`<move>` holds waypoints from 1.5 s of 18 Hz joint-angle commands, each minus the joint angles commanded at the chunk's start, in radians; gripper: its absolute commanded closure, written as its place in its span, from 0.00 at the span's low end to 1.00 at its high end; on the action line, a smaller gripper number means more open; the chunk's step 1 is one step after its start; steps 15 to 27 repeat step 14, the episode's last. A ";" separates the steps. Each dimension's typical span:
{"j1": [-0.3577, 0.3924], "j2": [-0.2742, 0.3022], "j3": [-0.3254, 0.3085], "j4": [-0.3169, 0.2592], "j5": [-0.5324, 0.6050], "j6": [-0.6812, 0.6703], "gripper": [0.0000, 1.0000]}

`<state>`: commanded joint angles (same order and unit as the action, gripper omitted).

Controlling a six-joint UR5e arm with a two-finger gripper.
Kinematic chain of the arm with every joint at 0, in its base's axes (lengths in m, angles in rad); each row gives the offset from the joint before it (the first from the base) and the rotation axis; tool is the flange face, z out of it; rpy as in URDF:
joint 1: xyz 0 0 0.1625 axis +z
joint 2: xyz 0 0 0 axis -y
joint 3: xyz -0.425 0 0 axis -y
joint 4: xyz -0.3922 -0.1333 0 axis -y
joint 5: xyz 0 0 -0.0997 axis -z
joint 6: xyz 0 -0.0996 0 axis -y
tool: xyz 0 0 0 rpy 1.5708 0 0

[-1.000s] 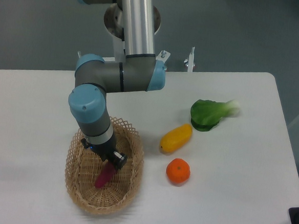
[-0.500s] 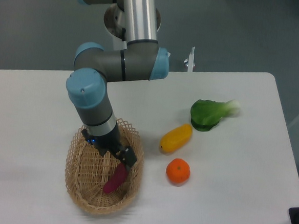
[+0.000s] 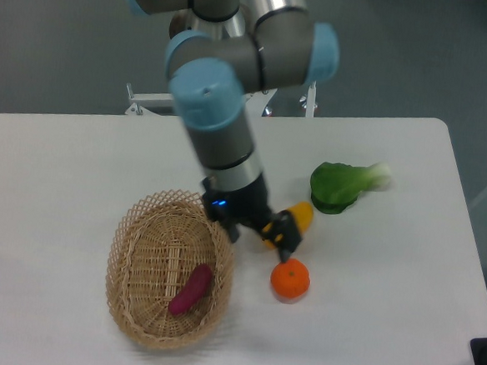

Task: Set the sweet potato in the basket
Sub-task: 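Raise the open gripper up and away from the basket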

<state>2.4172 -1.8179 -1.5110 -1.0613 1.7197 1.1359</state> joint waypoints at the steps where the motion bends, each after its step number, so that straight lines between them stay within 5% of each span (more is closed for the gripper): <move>1: 0.028 0.008 0.000 -0.017 -0.017 0.062 0.00; 8: 0.143 0.052 -0.006 -0.045 -0.108 0.254 0.00; 27: 0.149 0.063 -0.012 -0.045 -0.115 0.255 0.00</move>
